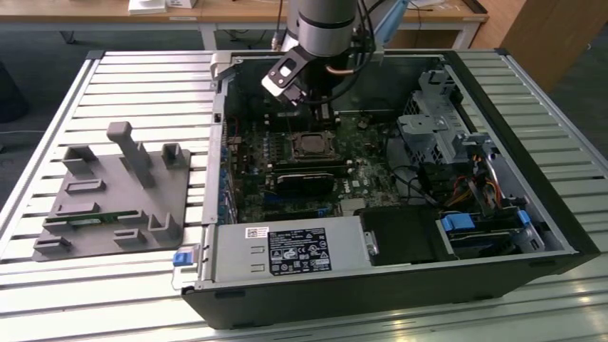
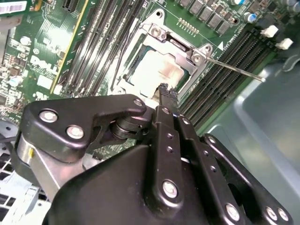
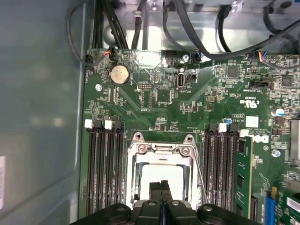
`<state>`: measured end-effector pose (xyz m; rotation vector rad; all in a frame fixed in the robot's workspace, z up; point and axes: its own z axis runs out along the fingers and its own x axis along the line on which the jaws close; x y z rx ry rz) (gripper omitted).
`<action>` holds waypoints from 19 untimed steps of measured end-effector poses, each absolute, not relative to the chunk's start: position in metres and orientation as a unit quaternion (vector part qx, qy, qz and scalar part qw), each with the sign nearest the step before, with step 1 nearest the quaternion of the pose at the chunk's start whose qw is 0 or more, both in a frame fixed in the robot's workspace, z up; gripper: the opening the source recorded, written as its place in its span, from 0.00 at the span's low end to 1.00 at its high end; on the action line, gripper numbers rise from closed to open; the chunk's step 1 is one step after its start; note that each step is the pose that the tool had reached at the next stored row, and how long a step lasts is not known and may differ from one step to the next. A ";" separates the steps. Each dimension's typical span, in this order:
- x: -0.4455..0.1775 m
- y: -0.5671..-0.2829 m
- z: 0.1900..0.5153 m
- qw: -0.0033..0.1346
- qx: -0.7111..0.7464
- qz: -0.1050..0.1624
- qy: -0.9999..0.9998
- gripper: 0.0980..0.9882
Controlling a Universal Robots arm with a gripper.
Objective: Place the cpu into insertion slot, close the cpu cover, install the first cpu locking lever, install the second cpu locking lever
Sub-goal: 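Install the first cpu locking lever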
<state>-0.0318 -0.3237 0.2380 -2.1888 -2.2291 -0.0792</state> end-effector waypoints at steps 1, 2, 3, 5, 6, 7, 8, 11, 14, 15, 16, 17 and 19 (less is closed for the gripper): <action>-0.032 -0.324 0.240 0.008 -0.700 -0.025 -0.713 0.01; -0.032 -0.324 0.242 0.008 -0.700 -0.025 -0.713 0.01; -0.032 -0.324 0.244 0.008 -0.700 -0.025 -0.713 0.01; -0.032 -0.324 0.248 0.008 -0.700 -0.025 -0.713 0.01; -0.032 -0.324 0.251 0.008 -0.700 -0.025 -0.713 0.01; -0.032 -0.324 0.253 0.008 -0.700 -0.025 -0.713 0.01; -0.032 -0.324 0.255 0.008 -0.700 -0.025 -0.713 0.01; -0.032 -0.324 0.262 0.008 -0.700 -0.025 -0.713 0.01; -0.032 -0.324 0.269 0.008 -0.700 -0.025 -0.713 0.01; -0.032 -0.324 0.272 0.008 -0.700 -0.025 -0.713 0.01; -0.032 -0.324 0.274 0.008 -0.700 -0.025 -0.714 0.01; -0.032 -0.324 0.274 0.008 -0.699 -0.025 -0.715 0.01; -0.032 -0.324 0.274 0.008 -0.690 -0.025 -0.723 0.01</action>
